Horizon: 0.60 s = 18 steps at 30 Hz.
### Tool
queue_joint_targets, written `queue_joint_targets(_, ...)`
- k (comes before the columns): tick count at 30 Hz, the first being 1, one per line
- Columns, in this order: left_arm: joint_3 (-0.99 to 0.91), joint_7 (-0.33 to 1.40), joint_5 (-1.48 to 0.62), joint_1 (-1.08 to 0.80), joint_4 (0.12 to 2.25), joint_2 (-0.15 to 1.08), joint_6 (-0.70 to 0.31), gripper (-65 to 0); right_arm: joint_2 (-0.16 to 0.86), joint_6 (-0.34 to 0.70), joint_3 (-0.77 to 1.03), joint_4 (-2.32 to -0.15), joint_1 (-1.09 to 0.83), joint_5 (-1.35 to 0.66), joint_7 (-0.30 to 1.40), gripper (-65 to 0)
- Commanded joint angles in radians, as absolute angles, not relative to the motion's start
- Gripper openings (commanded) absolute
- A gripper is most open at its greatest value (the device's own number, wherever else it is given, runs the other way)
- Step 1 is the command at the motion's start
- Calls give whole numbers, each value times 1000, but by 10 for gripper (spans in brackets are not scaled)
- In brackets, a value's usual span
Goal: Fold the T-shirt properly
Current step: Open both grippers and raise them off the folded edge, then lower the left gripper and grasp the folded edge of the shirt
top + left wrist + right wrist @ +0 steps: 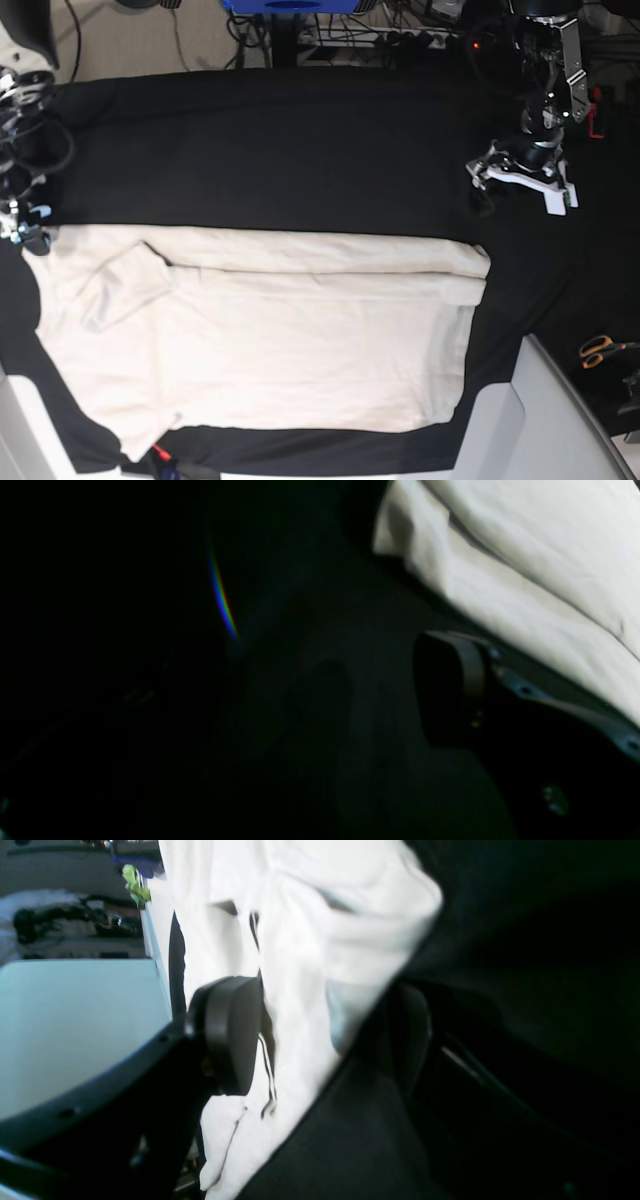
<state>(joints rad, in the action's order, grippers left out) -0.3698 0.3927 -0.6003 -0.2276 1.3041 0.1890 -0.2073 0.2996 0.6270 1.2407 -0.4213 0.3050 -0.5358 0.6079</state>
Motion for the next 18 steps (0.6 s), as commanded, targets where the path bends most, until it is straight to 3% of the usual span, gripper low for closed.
queue_joint_targets(1, -367, 372, -610, -222, 1317, 206, -208, -77, 312, 621, 1237, -426, 325, -526, 607, -267)
queue_joint_targets(6, -367, 372, -610, -216, 1317, 185, -208, -77, 314, 621, 1236, -426, 346, -519, 607, -296)
queue_joint_targets(12, -366, 371, -610, -209, 1317, 177, -208, -77, 314, 621, 1236, -424, 357, -519, 605, -573)
queue_joint_targets(15, -366, 367, -611, -194, 1317, 177, -208, -77, 314, 621, 1236, -424, 357, -519, 593, -647)
queue_joint_targets(18, -377, 367, -611, -162, 1282, 165, -208, -77, 312, 621, 1236, -424, 354, -519, 593, -648)
